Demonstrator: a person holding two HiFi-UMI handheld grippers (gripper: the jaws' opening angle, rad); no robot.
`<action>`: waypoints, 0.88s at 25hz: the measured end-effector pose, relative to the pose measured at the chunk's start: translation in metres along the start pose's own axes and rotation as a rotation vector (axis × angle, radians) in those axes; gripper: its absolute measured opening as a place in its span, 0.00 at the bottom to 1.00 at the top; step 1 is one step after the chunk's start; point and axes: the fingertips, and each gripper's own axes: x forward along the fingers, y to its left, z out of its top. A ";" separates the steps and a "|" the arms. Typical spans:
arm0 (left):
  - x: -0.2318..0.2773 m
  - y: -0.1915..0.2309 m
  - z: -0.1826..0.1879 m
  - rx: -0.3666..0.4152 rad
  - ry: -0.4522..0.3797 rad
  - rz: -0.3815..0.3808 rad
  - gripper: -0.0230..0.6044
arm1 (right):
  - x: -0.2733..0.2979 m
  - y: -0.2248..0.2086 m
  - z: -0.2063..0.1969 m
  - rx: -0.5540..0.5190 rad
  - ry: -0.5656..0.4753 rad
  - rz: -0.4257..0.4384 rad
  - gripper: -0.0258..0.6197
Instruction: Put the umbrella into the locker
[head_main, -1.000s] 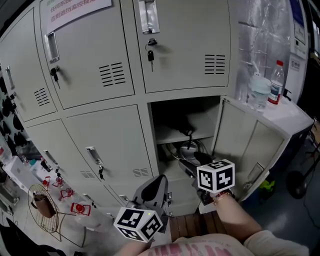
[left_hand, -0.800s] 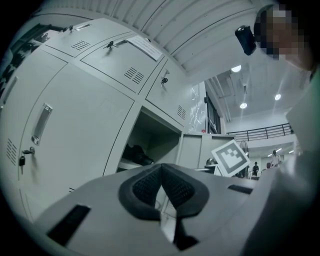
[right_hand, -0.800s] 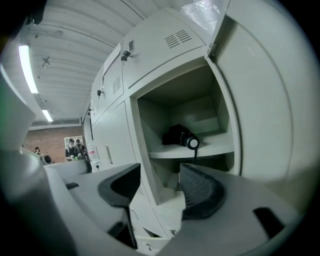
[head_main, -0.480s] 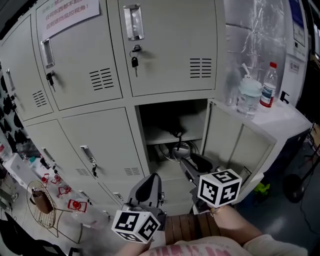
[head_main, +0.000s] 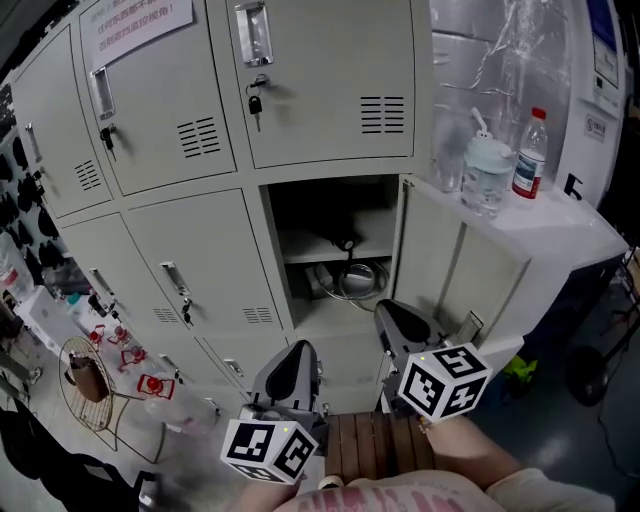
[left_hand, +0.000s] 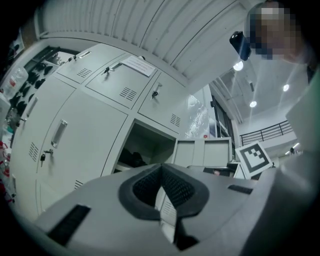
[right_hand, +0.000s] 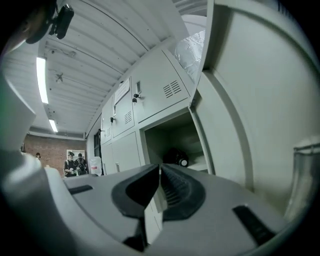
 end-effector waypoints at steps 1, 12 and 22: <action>-0.004 -0.003 -0.001 0.002 -0.002 0.006 0.04 | -0.006 0.001 0.000 0.001 -0.005 0.003 0.04; -0.049 -0.048 -0.010 0.008 -0.017 0.044 0.04 | -0.071 0.011 -0.008 0.027 -0.028 0.050 0.04; -0.079 -0.083 -0.018 0.015 -0.019 0.050 0.04 | -0.116 0.017 -0.021 -0.011 0.001 0.063 0.04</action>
